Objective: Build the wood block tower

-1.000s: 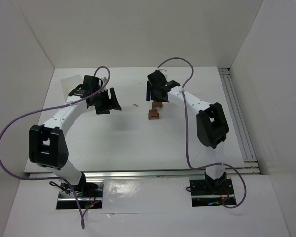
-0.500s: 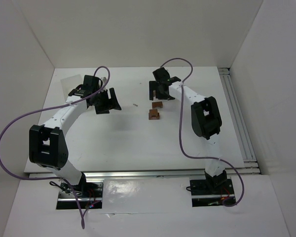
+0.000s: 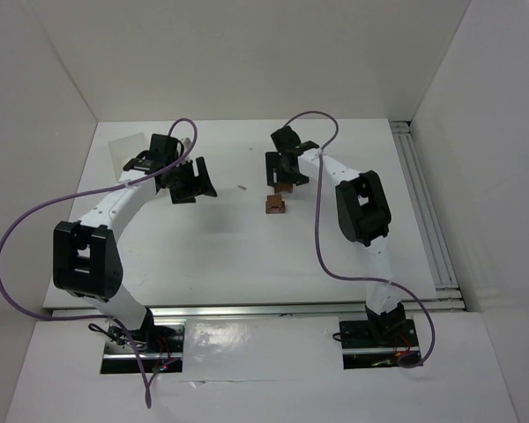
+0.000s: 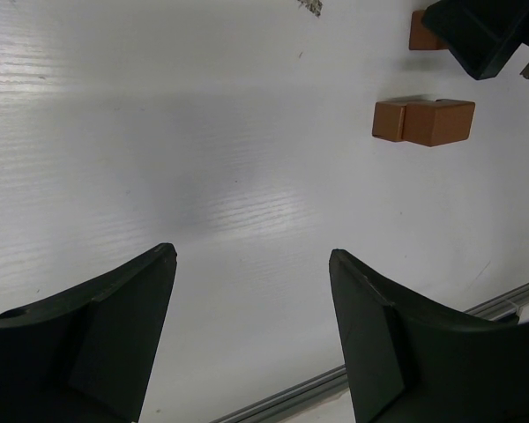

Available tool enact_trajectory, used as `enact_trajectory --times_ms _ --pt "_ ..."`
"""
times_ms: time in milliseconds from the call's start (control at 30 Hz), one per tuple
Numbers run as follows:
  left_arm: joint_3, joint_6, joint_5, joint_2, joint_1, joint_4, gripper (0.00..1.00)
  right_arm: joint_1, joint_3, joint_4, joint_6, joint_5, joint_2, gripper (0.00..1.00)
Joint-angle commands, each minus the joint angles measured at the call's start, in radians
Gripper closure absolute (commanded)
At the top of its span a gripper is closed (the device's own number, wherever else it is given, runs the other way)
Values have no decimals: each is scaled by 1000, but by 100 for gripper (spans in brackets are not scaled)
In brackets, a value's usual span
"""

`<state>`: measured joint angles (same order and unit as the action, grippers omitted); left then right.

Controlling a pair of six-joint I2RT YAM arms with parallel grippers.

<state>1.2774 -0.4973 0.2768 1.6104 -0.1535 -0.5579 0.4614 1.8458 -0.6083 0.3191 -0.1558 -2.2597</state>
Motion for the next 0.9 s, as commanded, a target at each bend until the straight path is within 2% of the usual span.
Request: enact_trajectory --times_ms 0,67,233,267,600,733,867 --pt "39 19 7 3 5 6 18 17 32 -8 -9 6 -18 13" --pt "39 19 7 3 5 6 18 17 32 1 -9 -4 -18 18" --pt "39 19 -2 3 5 6 18 17 32 1 0 -25 -6 51" --pt "39 19 -2 -6 5 6 18 17 32 -8 0 -25 -6 52" --pt "30 19 7 -15 5 6 18 17 32 -8 40 -71 186 53" --pt "20 19 7 -15 5 6 18 17 -19 5 50 -71 213 53" --pt "11 19 7 -24 5 6 18 -3 -100 15 61 -8 238 53"
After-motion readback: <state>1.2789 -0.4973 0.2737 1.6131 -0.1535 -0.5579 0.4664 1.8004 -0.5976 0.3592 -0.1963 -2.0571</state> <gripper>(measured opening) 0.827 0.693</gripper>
